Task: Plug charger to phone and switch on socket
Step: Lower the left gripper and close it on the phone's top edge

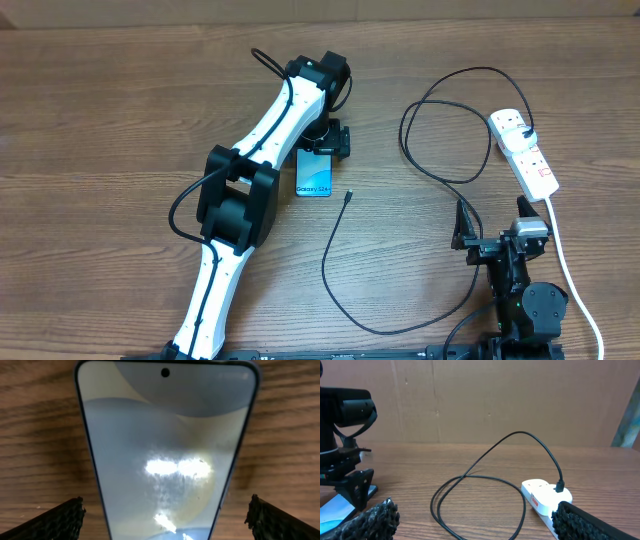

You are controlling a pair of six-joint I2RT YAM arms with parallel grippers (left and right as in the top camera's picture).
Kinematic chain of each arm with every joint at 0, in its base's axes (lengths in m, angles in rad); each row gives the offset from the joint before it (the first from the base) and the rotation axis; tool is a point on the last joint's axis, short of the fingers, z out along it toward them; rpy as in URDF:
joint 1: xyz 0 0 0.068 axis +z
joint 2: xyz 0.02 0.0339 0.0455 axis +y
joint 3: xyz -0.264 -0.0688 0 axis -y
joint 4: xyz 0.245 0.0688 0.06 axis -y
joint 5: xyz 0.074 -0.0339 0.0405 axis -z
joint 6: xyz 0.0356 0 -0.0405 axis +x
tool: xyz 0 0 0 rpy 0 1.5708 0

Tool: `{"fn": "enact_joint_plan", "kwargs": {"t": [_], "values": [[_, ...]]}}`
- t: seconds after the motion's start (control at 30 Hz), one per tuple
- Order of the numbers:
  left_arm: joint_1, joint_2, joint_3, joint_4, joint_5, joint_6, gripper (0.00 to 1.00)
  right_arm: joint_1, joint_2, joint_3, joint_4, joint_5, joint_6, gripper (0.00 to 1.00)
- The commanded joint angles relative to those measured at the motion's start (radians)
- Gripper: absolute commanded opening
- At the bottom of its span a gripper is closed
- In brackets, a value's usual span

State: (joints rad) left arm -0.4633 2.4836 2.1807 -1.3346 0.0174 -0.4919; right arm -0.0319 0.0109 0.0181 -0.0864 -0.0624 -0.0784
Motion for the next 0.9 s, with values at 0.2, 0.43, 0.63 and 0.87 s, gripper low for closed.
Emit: {"fn": "enact_joint_plan", "kwargs": {"t": [0.2,0.43,0.63,0.87], "values": [[-0.007,0.015,-0.070,0.069,-0.021,-0.065,1.00,0.003,-0.008,-0.010,0.005,0.009,0.002,1.00],[-0.007,0.015,-0.117,0.085,-0.027,-0.013,1.00,0.003,-0.008,-0.010,0.005,0.009,0.002,1.00],[-0.007,0.015,-0.135,0.047,-0.028,0.007,1.00,0.003,-0.008,-0.010,0.005,0.009,0.002,1.00],[-0.006,0.015,-0.136,0.034,-0.028,0.078,1.00,0.003,-0.008,-0.010,0.005,0.009,0.002,1.00]]}}
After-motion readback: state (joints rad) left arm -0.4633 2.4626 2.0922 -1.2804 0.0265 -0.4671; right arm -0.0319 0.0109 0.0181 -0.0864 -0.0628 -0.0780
